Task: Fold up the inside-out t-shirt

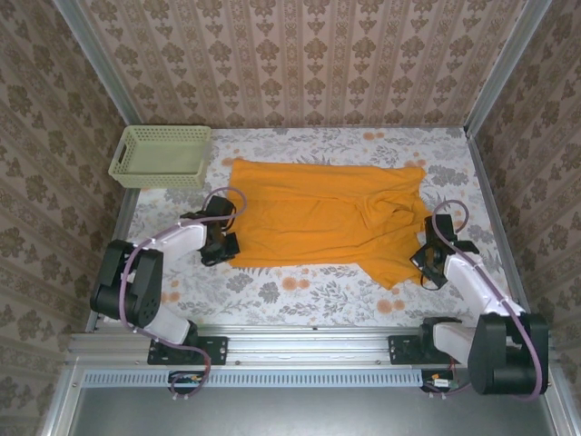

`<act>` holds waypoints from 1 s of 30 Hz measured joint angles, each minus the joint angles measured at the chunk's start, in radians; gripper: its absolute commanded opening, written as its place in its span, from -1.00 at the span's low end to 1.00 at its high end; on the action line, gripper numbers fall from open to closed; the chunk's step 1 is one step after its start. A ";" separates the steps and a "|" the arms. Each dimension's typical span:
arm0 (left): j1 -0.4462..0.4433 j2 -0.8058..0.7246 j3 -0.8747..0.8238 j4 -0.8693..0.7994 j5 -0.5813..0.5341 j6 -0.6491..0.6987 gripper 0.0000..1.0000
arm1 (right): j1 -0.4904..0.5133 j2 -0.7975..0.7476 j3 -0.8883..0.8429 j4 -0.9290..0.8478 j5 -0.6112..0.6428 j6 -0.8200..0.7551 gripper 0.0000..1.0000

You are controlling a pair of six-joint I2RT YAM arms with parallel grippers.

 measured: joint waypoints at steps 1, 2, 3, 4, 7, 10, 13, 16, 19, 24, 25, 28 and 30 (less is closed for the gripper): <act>-0.004 -0.008 -0.009 0.008 -0.005 -0.002 -1.00 | 0.000 -0.021 0.000 -0.006 0.005 0.000 -1.00; -0.007 -0.016 -0.019 0.019 -0.010 -0.006 -1.00 | 0.000 -0.046 0.000 -0.014 0.013 0.000 -1.00; -0.011 -0.029 -0.031 0.031 -0.016 -0.010 -1.00 | 0.000 -0.072 0.000 -0.027 0.023 -0.001 -1.00; -0.014 -0.038 -0.042 0.045 -0.021 -0.013 -1.00 | 0.000 -0.095 0.000 -0.040 0.031 -0.001 -1.00; -0.035 -0.072 -0.077 0.102 -0.031 -0.024 -1.00 | 0.000 -0.162 0.005 -0.090 0.054 -0.005 -1.00; -0.073 -0.130 -0.095 0.138 -0.039 -0.037 -1.00 | 0.000 -0.221 0.026 -0.142 0.071 -0.009 -1.00; -0.117 -0.227 -0.113 0.141 -0.062 -0.058 -1.00 | 0.000 -0.269 0.054 -0.188 0.084 -0.013 -1.00; -0.149 -0.317 -0.138 0.136 -0.082 -0.085 -1.00 | 0.000 -0.306 0.074 -0.227 0.085 -0.021 -1.00; -0.158 -0.362 -0.158 0.123 -0.088 -0.111 -1.00 | 0.000 -0.328 0.088 -0.252 0.088 -0.032 -1.00; -0.109 -0.326 -0.129 0.106 -0.079 -0.124 -1.00 | 0.000 -0.247 0.196 -0.256 0.088 -0.068 -1.00; -0.088 -0.309 -0.112 0.106 -0.078 -0.124 -1.00 | 0.000 -0.211 0.232 -0.248 0.088 -0.078 -1.00; -0.021 -0.235 -0.019 0.102 -0.076 -0.123 -1.00 | 0.000 -0.083 0.347 -0.201 0.088 -0.108 -1.00; 0.013 -0.176 0.058 0.106 -0.076 -0.120 -1.00 | 0.000 0.009 0.420 -0.167 0.088 -0.122 -1.00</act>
